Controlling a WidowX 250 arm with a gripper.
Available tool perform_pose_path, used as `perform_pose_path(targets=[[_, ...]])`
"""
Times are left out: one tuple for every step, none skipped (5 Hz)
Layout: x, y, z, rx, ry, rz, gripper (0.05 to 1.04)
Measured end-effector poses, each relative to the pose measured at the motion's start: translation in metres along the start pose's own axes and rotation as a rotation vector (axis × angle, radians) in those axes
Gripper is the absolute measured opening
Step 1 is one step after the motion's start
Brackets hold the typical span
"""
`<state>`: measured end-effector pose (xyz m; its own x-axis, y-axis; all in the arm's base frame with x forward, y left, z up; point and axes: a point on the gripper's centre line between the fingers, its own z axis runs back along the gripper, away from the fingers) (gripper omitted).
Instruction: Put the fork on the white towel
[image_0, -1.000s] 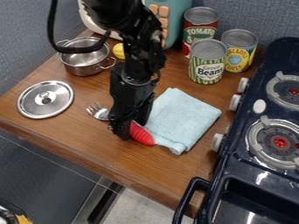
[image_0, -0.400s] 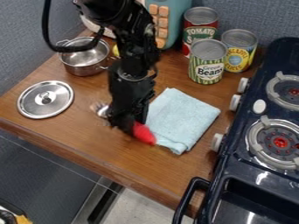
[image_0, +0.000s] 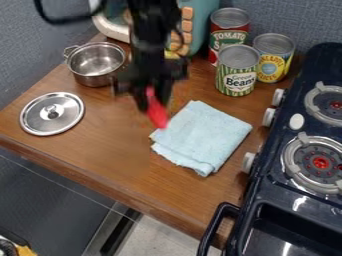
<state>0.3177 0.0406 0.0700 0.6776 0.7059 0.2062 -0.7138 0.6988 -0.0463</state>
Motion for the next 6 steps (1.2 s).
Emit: perform_pose_path(targets=[[0.020, -0.005, 0.017, -0.056, 0.021, -0.244, 0.360], [0.032, -0.005, 0.016, -0.077, 0.089, -0.501, 0.360], [0.038, -0.010, 0.018, -0.072, 0.117, -0.743, 0.360], [0.029, -0.019, 0.016, -0.174, 0.113, -1.001, 0.360], [0.026, -0.017, 0.018, -0.263, 0.121, -1.224, 0.360], [0.025, -0.027, 0.019, -0.354, 0.122, -1.462, 0.360]])
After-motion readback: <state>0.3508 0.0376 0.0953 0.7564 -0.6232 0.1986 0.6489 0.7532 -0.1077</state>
